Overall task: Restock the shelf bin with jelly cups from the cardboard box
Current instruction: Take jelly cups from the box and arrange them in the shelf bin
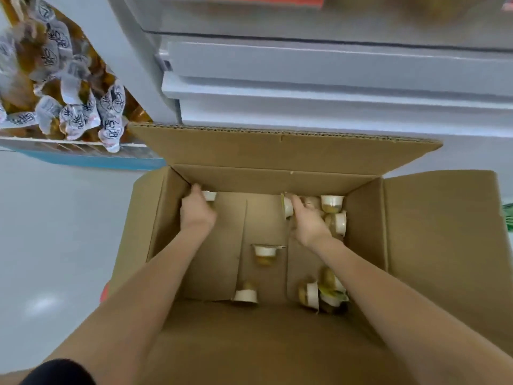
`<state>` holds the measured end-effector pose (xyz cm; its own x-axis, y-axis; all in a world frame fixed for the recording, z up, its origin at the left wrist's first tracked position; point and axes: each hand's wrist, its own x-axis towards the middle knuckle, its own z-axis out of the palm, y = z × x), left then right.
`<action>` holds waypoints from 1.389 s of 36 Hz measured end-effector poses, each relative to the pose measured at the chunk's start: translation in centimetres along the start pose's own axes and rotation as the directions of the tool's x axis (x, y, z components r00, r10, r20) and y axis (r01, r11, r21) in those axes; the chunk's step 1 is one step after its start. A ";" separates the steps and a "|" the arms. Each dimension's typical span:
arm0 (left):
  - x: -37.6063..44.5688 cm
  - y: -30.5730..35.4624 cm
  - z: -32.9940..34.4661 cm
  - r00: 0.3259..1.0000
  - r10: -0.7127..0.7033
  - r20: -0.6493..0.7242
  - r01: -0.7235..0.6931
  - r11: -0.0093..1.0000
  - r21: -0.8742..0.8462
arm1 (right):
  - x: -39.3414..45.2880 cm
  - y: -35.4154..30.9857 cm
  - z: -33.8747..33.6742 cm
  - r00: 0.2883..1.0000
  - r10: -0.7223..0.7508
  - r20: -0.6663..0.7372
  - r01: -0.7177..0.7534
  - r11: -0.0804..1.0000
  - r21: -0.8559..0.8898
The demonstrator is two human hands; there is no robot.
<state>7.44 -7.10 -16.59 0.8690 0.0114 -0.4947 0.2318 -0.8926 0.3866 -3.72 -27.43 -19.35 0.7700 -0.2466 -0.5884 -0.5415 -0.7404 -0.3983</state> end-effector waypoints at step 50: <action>-26.1 12.1 -20.7 0.730 0.599 0.330 0.083 0.402 -0.912 | -25.4 -11.9 -22.2 0.724 -0.626 -0.289 0.669 0.537 0.514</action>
<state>-3.42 -8.89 17.14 0.6285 -0.6748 -0.3868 0.5639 0.0528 0.8242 -9.36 -26.28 15.99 0.9942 0.1041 0.0271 0.0517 -0.2411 -0.9691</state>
